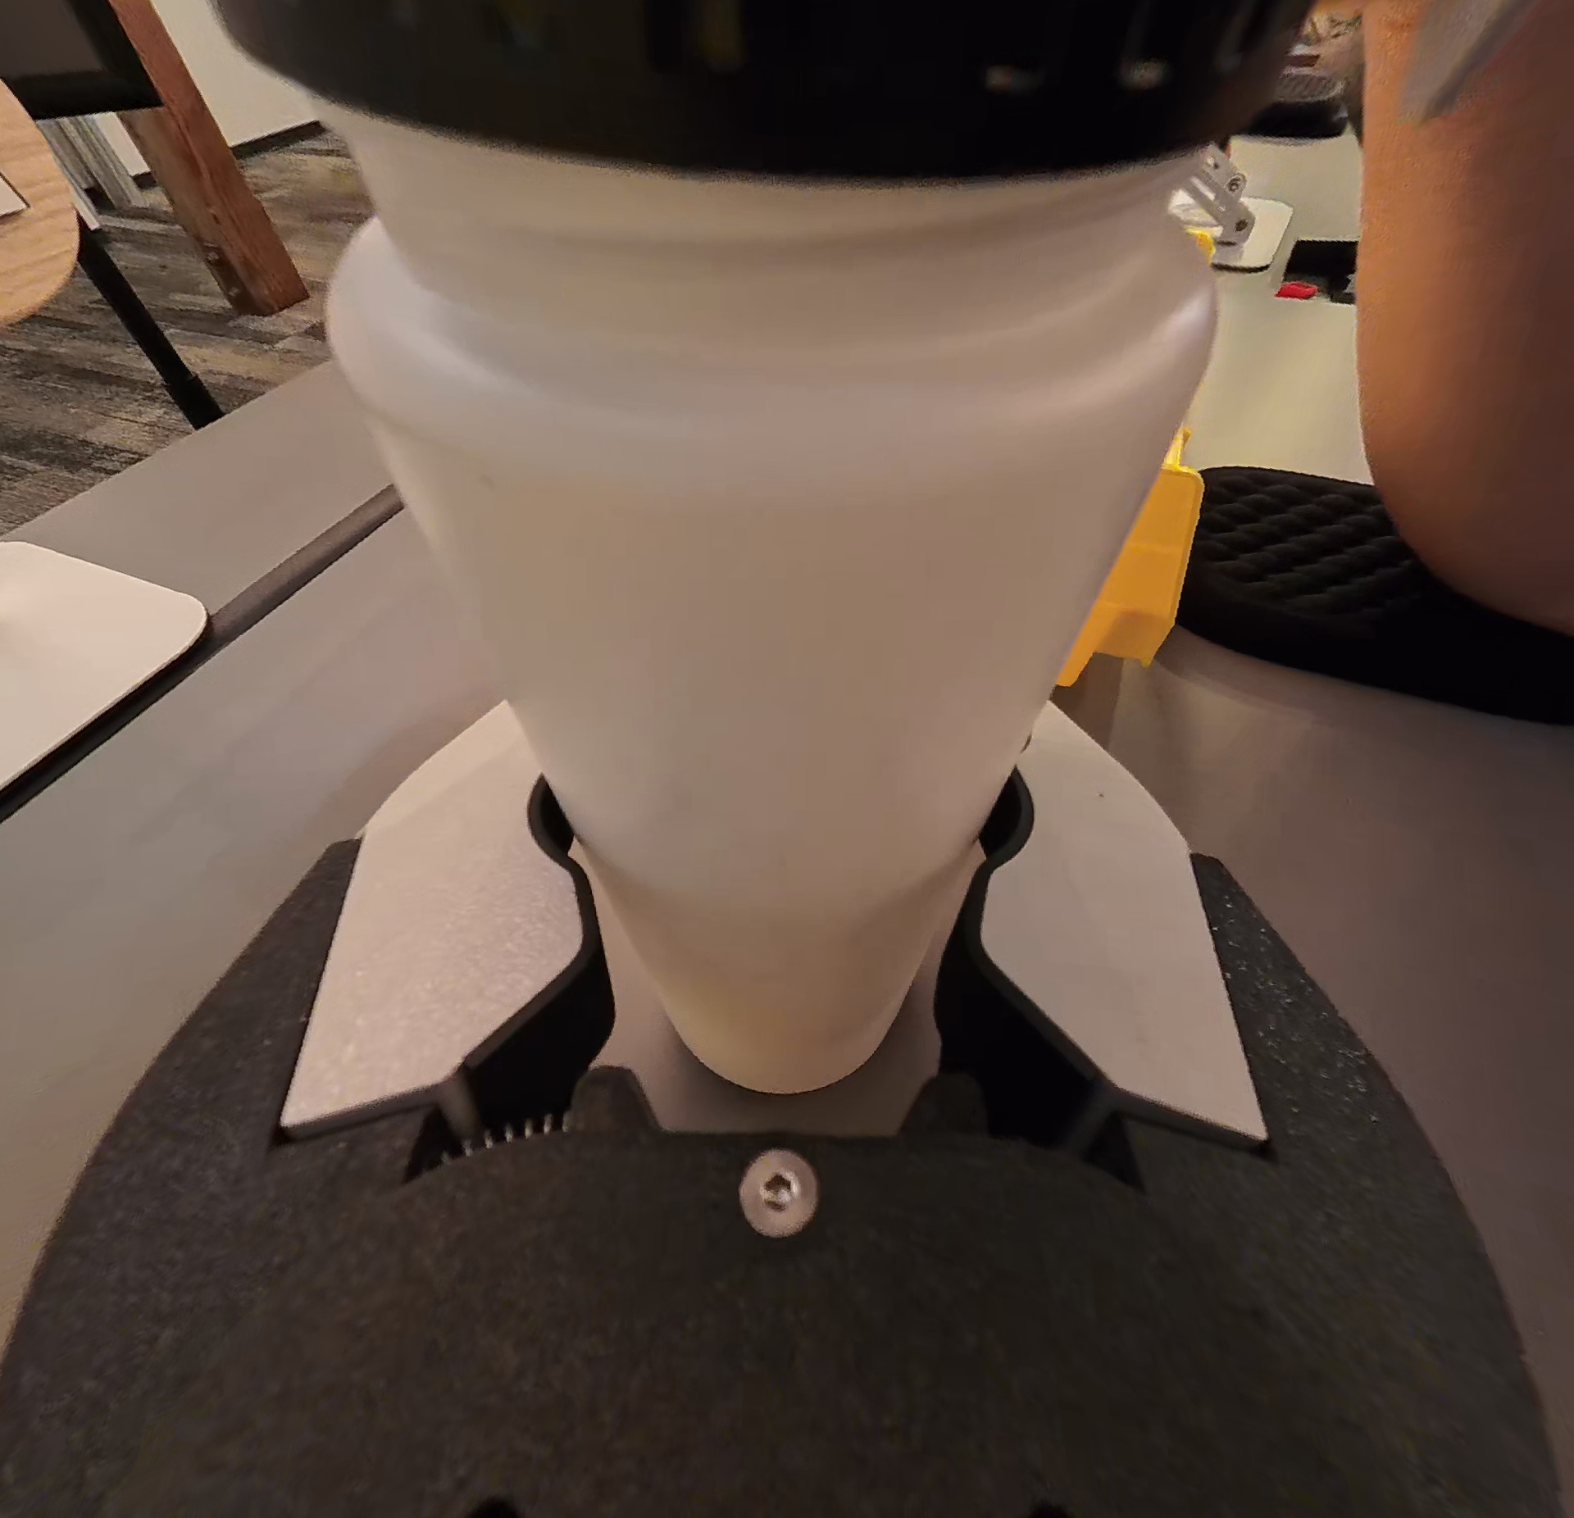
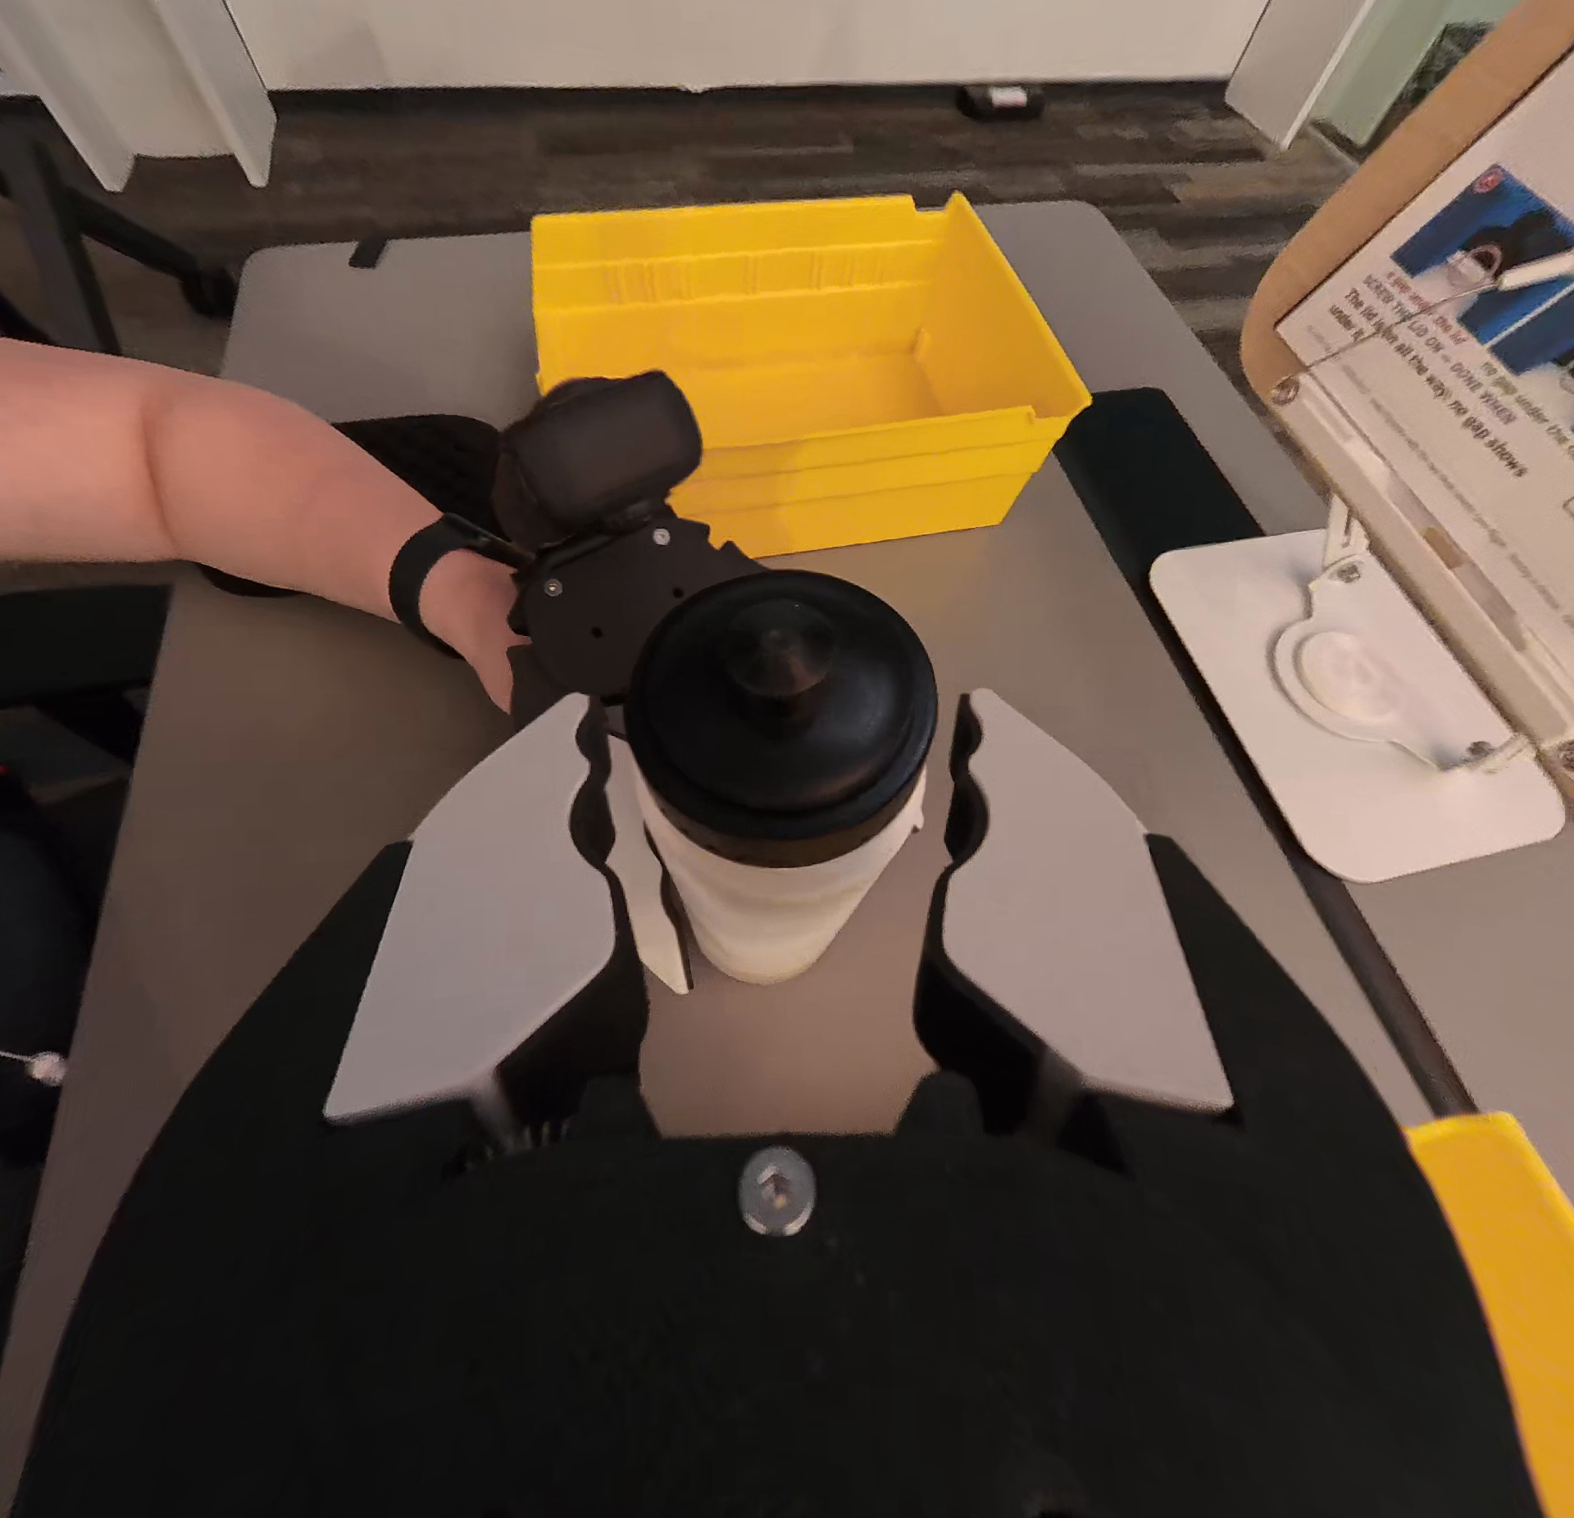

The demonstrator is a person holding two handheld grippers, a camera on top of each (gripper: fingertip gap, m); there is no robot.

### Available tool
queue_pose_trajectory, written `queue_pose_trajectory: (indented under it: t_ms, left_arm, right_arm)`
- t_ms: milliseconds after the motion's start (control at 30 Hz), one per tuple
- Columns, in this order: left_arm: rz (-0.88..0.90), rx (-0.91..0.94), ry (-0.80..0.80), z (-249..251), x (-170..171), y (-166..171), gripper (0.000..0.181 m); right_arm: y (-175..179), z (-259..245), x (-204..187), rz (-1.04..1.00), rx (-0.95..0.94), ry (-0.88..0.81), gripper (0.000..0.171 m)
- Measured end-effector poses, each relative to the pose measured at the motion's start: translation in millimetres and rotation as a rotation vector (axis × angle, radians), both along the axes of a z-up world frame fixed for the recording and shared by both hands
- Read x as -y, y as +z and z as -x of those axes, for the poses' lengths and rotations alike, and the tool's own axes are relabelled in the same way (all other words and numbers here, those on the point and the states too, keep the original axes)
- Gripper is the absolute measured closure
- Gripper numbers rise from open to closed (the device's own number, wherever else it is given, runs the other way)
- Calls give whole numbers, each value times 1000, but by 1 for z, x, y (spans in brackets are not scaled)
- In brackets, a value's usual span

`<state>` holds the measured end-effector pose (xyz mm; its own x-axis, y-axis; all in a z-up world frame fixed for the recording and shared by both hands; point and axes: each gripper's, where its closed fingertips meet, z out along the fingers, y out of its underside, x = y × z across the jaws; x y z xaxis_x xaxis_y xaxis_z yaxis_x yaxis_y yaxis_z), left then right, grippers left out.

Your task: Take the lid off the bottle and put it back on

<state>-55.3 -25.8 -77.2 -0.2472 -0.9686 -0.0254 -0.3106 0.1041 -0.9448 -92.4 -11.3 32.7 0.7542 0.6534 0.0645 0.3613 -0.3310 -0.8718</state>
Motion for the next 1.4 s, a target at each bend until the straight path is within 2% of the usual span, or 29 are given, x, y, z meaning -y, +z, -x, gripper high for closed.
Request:
queue_pose_trajectory:
  t_ms: [33, 100, 300, 367, 467, 500, 533, 633, 700, 767, 1000, 1100, 1167, 1267, 1400]
  left_arm:
    - [0, -2, 10, 0, -1, 0, 85]
    - [3, -11, 39, 0, -5, 0, 85]
    - [-11, -34, 180, 1, -26, -1, 86]
    - [-7, -38, 193, 2, -30, -1, 86]
    - [-12, -35, 170, 2, -29, -1, 86]
    - [-9, -33, 157, 2, -27, -1, 86]
    - [-9, -31, 148, 2, -26, -1, 86]
    - [-7, -21, 82, 1, -18, -1, 86]
    - [-8, -17, 31, 2, -9, -1, 86]
    - [-11, -11, 40, 2, -10, 0, 86]
    - [1, -52, 180, 4, -31, -2, 86]
    - [-3, -54, 177, 5, -35, -2, 86]
    - [0, -51, 146, 5, -32, -2, 86]
    - [-1, -48, 98, 4, -28, -2, 86]
    - [-1, -47, 39, 5, -19, -2, 85]
  right_arm:
    - [-2, -1, -1, 16, -3, -3, 99]
    - [-3, 0, -4, 21, -21, -30, 101]
    - [-3, -2, -20, 2, -27, -298, 101]
    - [-2, -1, -25, -26, -40, -334, 101]
    - [-3, -1, -21, 1, -44, -265, 98]
    - [-1, -1, -19, 0, -52, -218, 88]
    - [3, -3, -18, -23, -55, -175, 85]
    - [4, -6, -16, -65, -62, -61, 86]
    - [-3, 2, -13, -53, -35, 15, 94]
    - [-3, 8, -13, -99, -2, 44, 97]
    - [-3, 4, -33, -87, -61, -253, 97]
    - [-3, 4, -37, -123, -47, -324, 97]
    - [-3, 5, -36, -124, -40, -267, 97]
    - [-3, 8, -25, -88, -62, -69, 90]
    - [3, 3, -21, -121, -142, 20, 95]
